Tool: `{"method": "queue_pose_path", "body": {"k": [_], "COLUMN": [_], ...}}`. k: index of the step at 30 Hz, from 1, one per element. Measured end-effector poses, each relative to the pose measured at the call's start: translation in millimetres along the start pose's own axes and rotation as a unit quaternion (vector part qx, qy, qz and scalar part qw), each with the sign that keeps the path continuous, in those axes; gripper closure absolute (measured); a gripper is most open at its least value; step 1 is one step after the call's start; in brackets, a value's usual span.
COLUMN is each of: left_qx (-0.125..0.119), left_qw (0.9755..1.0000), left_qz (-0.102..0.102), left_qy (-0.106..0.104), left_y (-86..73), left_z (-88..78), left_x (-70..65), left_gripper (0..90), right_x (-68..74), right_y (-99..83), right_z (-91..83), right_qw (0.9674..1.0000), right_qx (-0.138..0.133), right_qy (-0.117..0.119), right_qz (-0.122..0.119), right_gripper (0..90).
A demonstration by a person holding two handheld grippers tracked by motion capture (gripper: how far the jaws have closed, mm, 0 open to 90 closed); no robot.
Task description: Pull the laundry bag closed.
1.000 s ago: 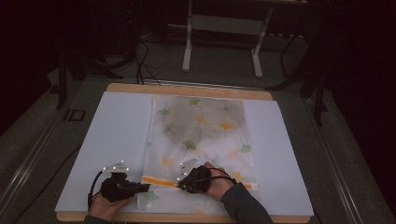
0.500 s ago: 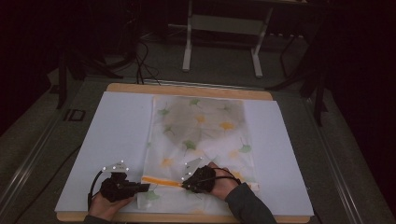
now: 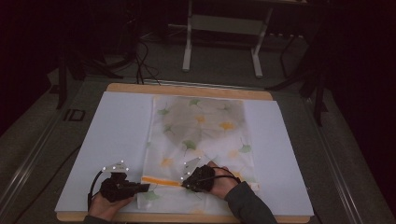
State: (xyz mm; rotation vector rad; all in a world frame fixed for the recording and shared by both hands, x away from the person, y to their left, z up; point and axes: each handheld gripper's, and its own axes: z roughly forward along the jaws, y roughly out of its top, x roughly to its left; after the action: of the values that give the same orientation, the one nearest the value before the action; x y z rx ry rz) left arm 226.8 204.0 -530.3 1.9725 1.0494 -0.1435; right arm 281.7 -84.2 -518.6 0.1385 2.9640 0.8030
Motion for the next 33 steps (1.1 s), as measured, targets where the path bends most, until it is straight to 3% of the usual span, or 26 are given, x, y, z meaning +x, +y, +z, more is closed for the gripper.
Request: {"method": "queue_pose_path", "body": {"k": [11,22,25,33], "left_qx": [0.0,-0.002,-0.002,-0.001], "left_qw": [1.0,1.0,1.0,1.0], "left_qz": [-0.001,-0.001,-0.001,0.0], "left_qy": [0.002,0.001,0.001,0.001], "left_y": [0.0,0.2,0.2,0.3], "left_z": [-0.4,-0.5,-0.7,-0.5], "left_x": [0.4,0.0,0.1,0.0], "left_gripper": [88.1,88.1,88.1,88.1], "right_x": [-0.7,-0.6,-1.0,1.4], "right_y": [6.4,18.2,19.3,17.7], "right_z": [2.9,5.3,6.2,4.6], "right_qw": [0.9999,0.9986,0.9984,0.9977], "right_qx": [0.008,0.046,0.046,0.048], "right_qy": [-0.011,-0.014,-0.027,-0.034], "right_qz": [-0.01,-0.02,-0.02,-0.033], "right_gripper": [84.6,88.8,89.3,89.8]}}
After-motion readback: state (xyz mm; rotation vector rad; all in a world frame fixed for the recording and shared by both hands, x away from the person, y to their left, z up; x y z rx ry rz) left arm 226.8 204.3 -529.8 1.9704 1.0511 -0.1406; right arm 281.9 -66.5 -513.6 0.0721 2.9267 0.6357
